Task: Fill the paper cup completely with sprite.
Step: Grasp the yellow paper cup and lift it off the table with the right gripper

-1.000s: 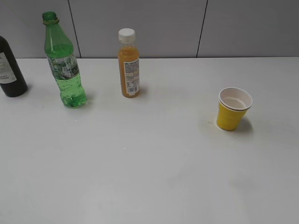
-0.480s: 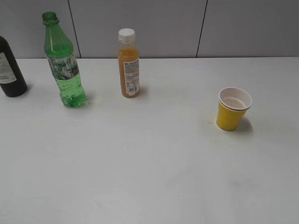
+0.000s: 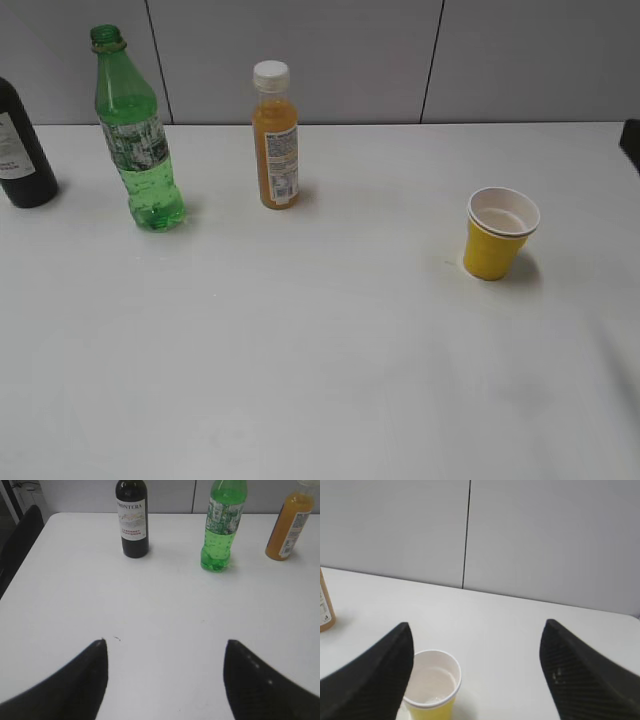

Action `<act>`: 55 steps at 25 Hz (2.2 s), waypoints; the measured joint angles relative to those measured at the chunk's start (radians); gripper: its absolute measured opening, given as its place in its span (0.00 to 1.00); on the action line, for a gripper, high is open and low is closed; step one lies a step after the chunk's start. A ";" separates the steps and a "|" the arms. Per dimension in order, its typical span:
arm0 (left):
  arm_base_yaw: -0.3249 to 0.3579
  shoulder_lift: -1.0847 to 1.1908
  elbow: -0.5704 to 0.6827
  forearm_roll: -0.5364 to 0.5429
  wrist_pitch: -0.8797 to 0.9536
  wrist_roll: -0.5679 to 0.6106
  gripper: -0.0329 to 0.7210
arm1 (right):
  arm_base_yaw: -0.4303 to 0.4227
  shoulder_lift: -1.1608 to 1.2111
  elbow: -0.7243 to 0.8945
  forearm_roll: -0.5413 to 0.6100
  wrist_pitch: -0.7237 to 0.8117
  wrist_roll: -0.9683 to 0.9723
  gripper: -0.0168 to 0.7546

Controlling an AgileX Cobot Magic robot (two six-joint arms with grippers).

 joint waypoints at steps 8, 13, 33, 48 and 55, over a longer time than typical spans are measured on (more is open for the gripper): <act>0.000 0.000 0.000 0.000 0.000 0.000 0.78 | 0.000 0.276 0.123 -0.147 -0.321 0.100 0.81; 0.000 0.000 0.000 0.000 0.000 0.000 0.78 | 0.000 0.443 0.127 -0.170 -0.457 0.107 0.81; 0.000 0.000 0.000 0.000 0.000 0.000 0.78 | 0.000 0.919 0.128 -0.113 -0.790 0.107 0.81; 0.000 0.000 0.000 0.000 0.000 0.000 0.78 | 0.000 1.174 0.015 -0.117 -0.839 0.106 0.80; 0.000 0.000 0.000 0.000 0.000 0.000 0.78 | 0.000 1.272 -0.077 -0.140 -0.908 0.098 0.79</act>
